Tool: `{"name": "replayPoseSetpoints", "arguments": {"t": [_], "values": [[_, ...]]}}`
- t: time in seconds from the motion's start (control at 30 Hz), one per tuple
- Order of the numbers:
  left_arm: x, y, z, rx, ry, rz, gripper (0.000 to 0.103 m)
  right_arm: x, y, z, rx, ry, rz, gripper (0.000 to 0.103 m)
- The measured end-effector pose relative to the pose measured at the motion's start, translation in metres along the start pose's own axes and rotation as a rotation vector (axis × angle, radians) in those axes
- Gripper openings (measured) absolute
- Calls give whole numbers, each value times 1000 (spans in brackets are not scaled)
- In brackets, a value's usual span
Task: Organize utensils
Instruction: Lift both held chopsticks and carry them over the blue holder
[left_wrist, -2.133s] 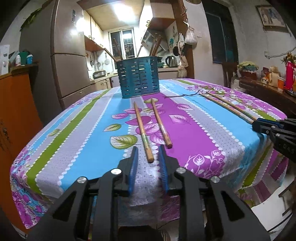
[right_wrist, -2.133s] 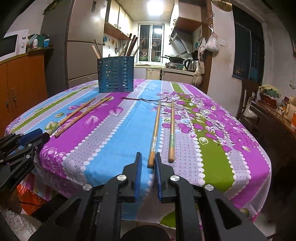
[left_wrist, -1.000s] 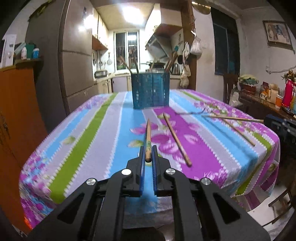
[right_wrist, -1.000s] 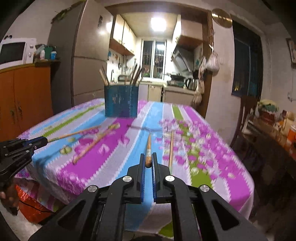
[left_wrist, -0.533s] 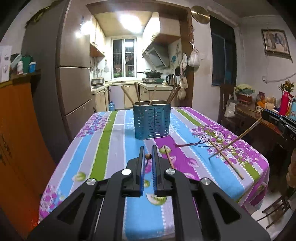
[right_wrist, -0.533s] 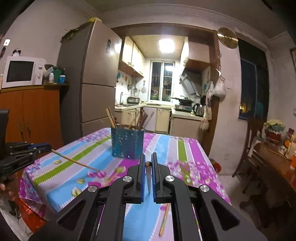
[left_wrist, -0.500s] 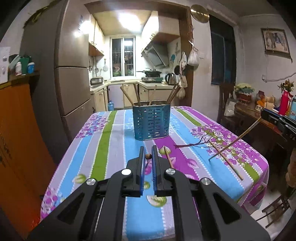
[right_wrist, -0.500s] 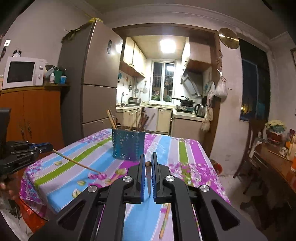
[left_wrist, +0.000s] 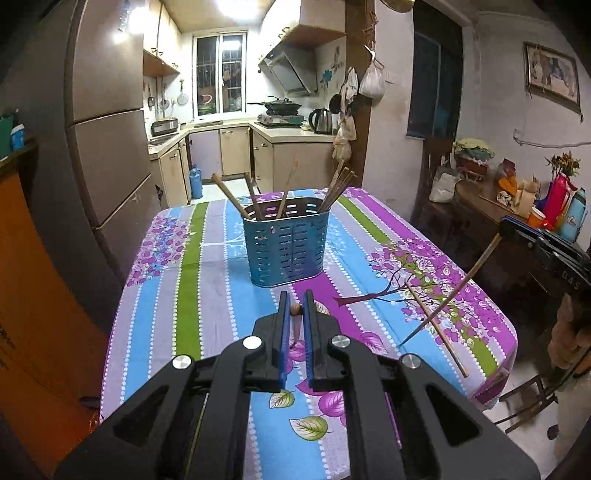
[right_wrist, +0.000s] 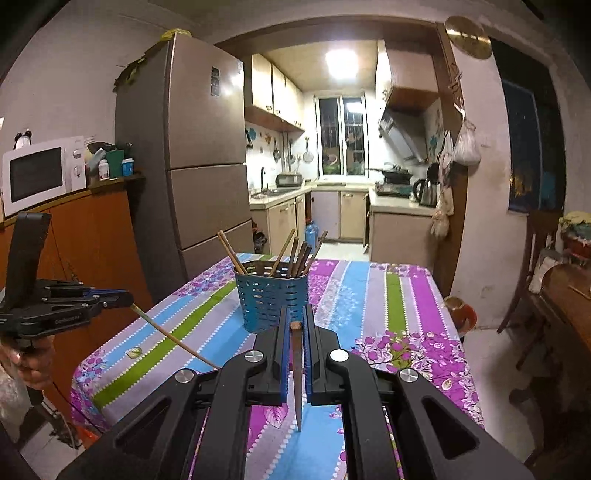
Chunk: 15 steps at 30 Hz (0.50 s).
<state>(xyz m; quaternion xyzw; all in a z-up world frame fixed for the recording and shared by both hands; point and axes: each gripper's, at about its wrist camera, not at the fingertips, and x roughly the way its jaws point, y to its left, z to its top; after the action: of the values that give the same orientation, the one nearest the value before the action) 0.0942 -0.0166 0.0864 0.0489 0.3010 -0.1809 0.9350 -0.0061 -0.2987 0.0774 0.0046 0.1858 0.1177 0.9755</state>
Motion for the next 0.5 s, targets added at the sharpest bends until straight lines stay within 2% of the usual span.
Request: {"name": "replayPoseSetpoints", "arguments": {"t": [0.5], "values": [[-6, -16, 30, 60, -67, 8, 5, 21, 10, 35, -18, 19, 22, 8]]}}
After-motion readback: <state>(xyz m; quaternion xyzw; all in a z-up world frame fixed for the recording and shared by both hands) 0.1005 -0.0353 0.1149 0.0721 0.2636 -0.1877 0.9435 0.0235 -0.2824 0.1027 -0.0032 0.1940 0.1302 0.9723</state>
